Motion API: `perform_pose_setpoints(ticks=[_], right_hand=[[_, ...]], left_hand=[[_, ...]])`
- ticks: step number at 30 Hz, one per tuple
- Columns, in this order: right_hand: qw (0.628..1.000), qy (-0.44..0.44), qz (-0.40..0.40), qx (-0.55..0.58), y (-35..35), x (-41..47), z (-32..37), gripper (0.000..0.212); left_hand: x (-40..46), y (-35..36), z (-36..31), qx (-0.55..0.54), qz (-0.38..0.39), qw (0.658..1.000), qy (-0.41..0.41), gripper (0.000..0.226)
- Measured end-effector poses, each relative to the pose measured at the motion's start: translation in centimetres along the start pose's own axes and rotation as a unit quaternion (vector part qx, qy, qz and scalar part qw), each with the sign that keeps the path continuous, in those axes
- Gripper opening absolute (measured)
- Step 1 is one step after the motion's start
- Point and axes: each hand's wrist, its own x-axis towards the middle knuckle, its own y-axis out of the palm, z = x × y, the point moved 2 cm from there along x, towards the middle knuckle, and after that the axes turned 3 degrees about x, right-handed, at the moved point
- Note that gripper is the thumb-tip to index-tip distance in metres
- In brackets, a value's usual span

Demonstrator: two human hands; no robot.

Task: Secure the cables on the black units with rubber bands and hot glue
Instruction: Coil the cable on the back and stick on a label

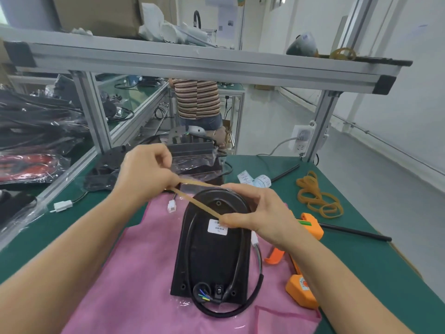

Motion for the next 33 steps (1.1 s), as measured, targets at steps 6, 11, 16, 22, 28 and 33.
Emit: perform_pose_setpoints(ticks=[6, 11, 16, 22, 28, 33], right_hand=[[1.000, 0.007, -0.019, 0.013, 0.0, 0.0, -0.5, 0.049], [0.999, 0.029, -0.027, 0.006, -0.2, 0.3, -0.8, 0.056], [0.998, 0.038, -0.042, -0.001, -0.3, 0.4, -1.2, 0.057], [0.997, 0.053, -0.063, -0.001, -0.2, 0.7, -2.0, 0.053], [0.984, 0.131, -0.119, -0.010, 0.5, 0.4, -3.5, 0.082], [0.974, 0.177, -0.119, 0.073, 0.9, 0.3, -4.2, 0.066]], left_hand=[[-3.2, 2.3, 5.3, -0.171, -0.020, 0.968, -0.183, 0.037], [-6.1, 5.7, 5.9, -0.314, 0.100, 0.911, -0.247, 0.039], [-5.6, 5.9, 3.9, -0.409, 0.113, 0.874, -0.235, 0.038], [-8.5, 7.2, 3.2, -0.500, 0.291, 0.806, -0.129, 0.043], [-8.5, 8.0, 3.4, -0.491, 0.162, 0.834, -0.194, 0.032], [-8.3, 8.0, 3.3, -0.489, 0.160, 0.826, -0.228, 0.025]])
